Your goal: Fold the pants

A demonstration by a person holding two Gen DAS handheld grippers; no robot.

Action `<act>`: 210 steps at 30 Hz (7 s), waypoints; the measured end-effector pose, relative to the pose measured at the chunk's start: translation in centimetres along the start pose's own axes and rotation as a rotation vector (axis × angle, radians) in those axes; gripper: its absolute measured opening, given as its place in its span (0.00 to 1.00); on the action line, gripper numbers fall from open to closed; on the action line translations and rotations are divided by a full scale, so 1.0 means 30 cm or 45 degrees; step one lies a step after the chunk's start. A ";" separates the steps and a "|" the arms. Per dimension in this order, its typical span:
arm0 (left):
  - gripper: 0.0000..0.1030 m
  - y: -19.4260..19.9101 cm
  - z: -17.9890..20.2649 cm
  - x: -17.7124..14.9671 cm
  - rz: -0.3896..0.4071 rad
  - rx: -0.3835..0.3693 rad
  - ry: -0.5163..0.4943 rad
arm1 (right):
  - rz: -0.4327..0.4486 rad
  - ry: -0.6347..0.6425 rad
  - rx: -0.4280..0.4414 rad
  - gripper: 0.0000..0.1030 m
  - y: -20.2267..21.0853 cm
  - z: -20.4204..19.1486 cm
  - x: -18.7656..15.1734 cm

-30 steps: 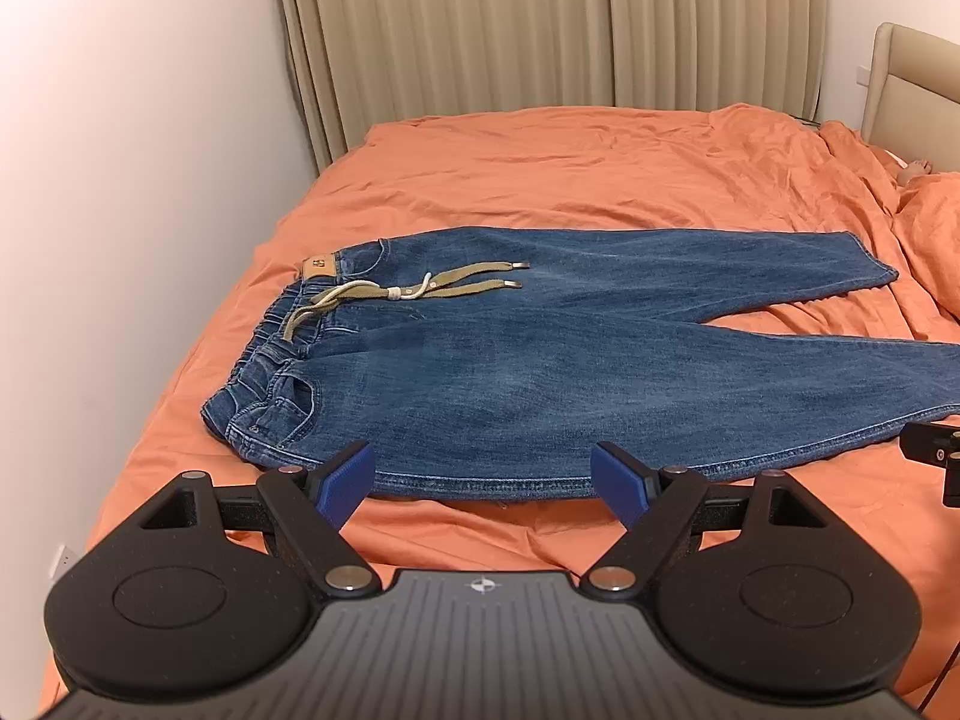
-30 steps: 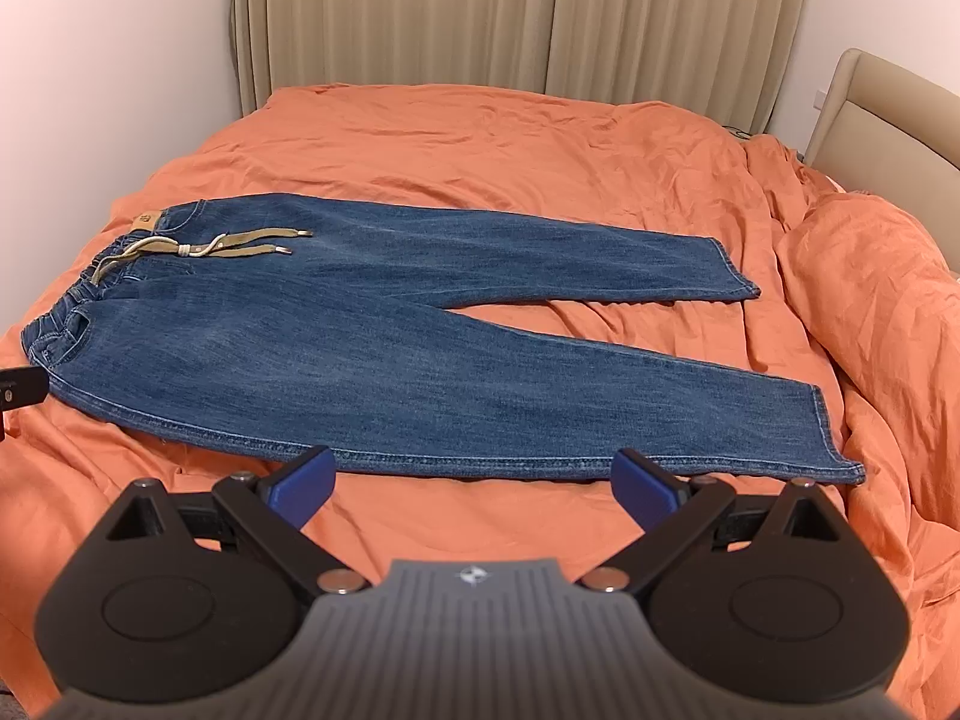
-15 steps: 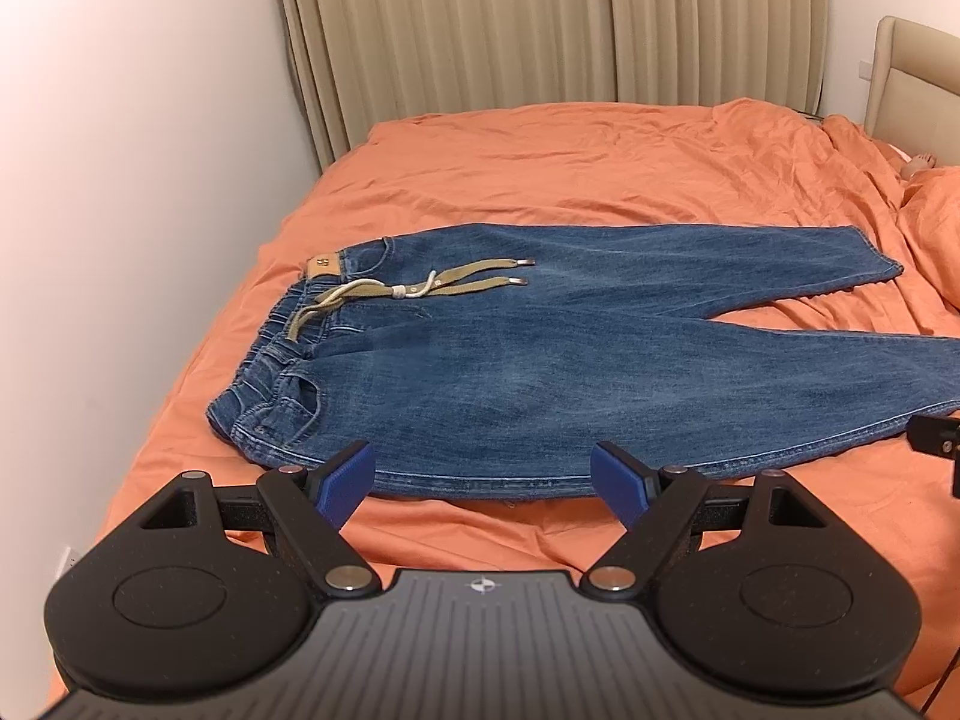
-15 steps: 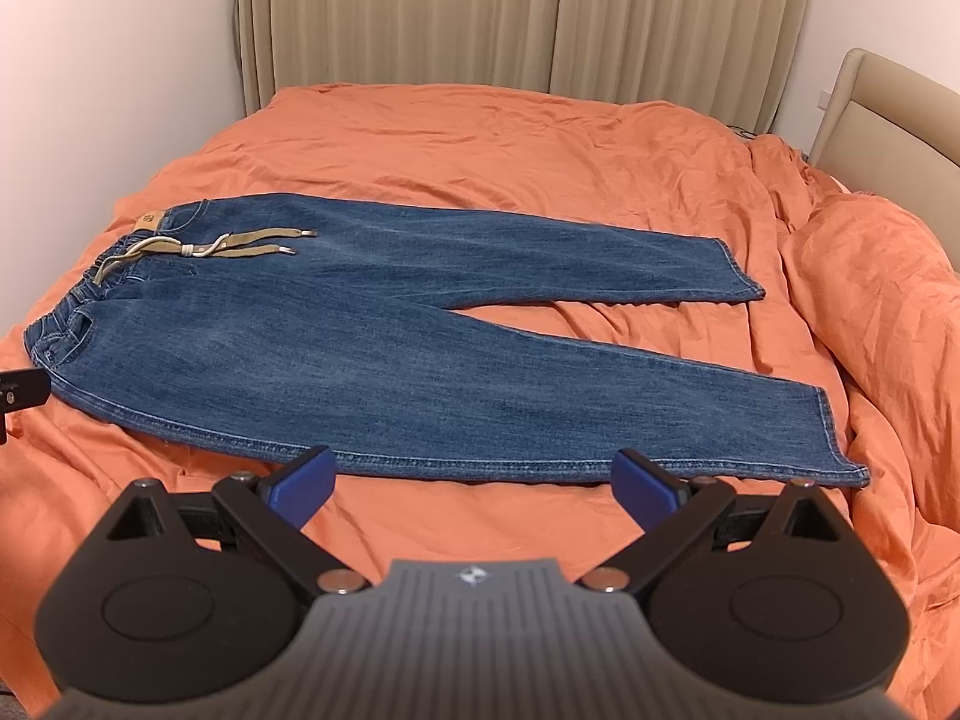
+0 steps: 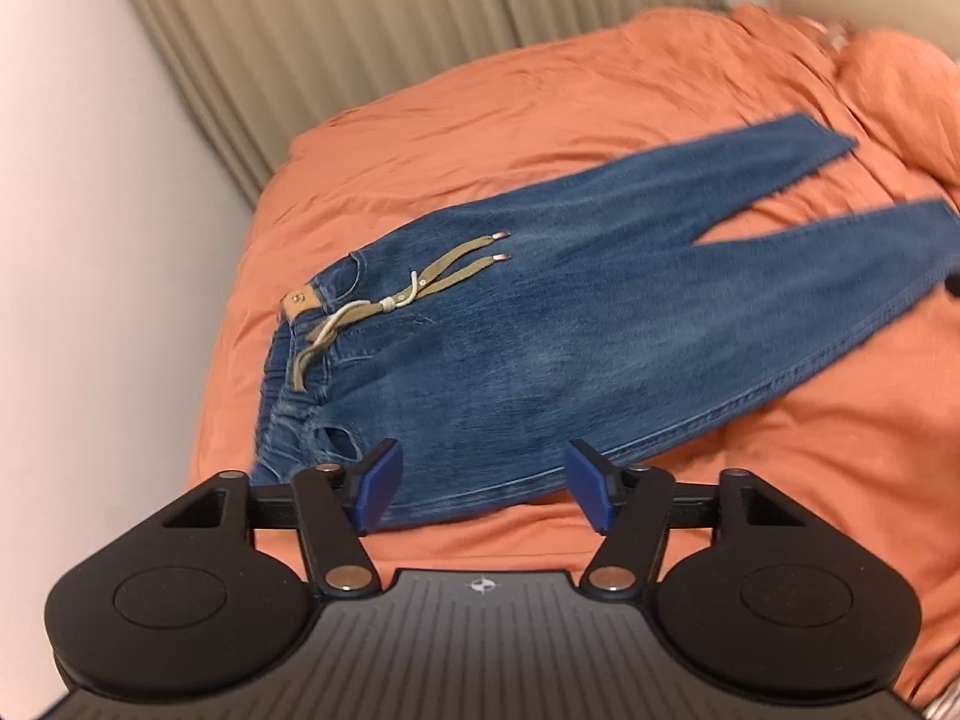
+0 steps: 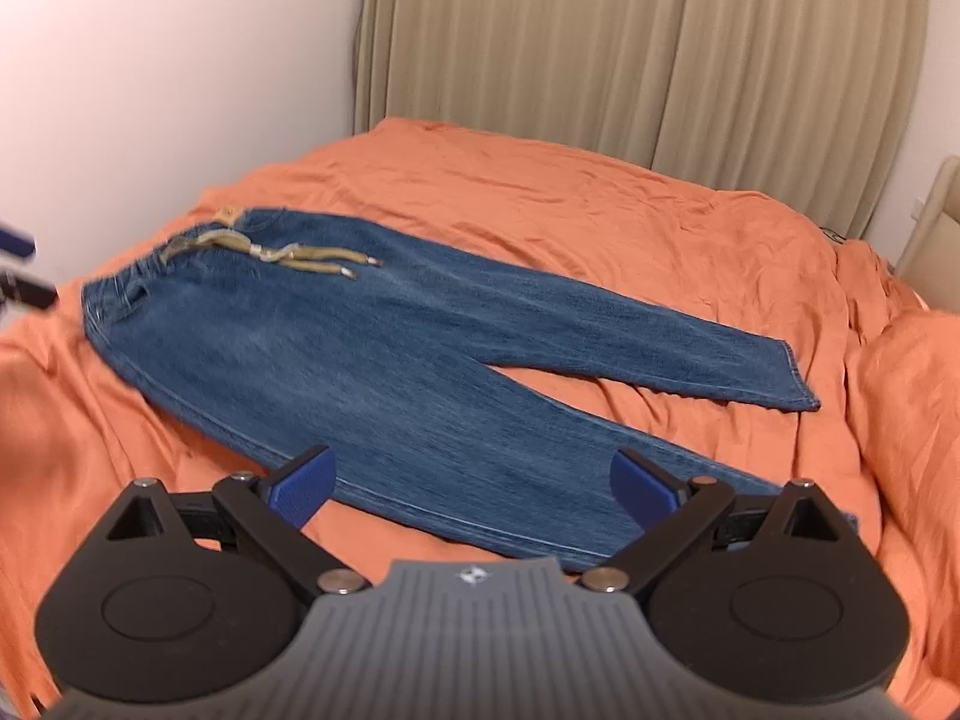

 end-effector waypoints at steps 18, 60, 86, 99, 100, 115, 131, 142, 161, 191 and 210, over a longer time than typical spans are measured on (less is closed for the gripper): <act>0.62 -0.417 -0.069 -0.142 -0.197 0.028 -0.748 | -0.342 0.154 -0.213 0.34 -0.195 0.498 -0.096; 0.10 -0.508 -0.148 -0.085 -0.005 0.265 -0.467 | -0.552 0.250 -0.093 0.23 -0.194 0.657 -0.309; 0.10 -0.496 -0.252 0.054 0.046 0.272 -0.140 | -0.382 0.425 -0.211 0.00 -0.223 0.750 -0.172; 0.09 -0.704 -0.380 0.497 0.014 0.318 -0.061 | -0.304 0.479 -0.489 0.00 -0.596 1.011 0.335; 0.10 -0.741 -0.383 0.516 0.000 0.319 -0.058 | -0.303 0.479 -0.498 0.00 -0.641 1.028 0.360; 0.10 -1.350 -0.284 0.558 -0.199 0.296 -0.157 | -0.486 0.462 -0.534 0.00 -1.355 1.187 0.409; 0.10 -1.243 -0.313 0.605 -0.055 0.255 -0.205 | -0.535 0.528 -0.528 0.00 -1.379 1.199 0.323; 0.70 -1.473 -0.328 0.587 -0.201 0.301 -0.139 | -0.594 0.472 -0.588 0.00 -1.487 1.201 0.313; 0.84 -1.018 -0.671 0.371 -0.293 0.056 0.695 | -0.359 -0.087 -0.215 0.59 -1.215 0.928 0.350; 0.14 -1.019 -0.880 0.104 0.155 -0.059 1.341 | -0.232 -0.093 0.534 0.46 -1.114 -0.288 0.290; 0.15 -1.284 -0.805 -0.027 -0.159 0.071 1.066 | -0.231 -0.048 0.534 0.36 -1.169 -0.359 0.284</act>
Point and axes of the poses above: each gripper's, at about its wrist camera, not at the fingertips, and y roughly against the way its jaws point, z to its right, x to its top, the point moved 7 cm from there along -y, roughly the way its jaws point, and after that the axes turned 6 degrees about x, right-handed, at the moved point
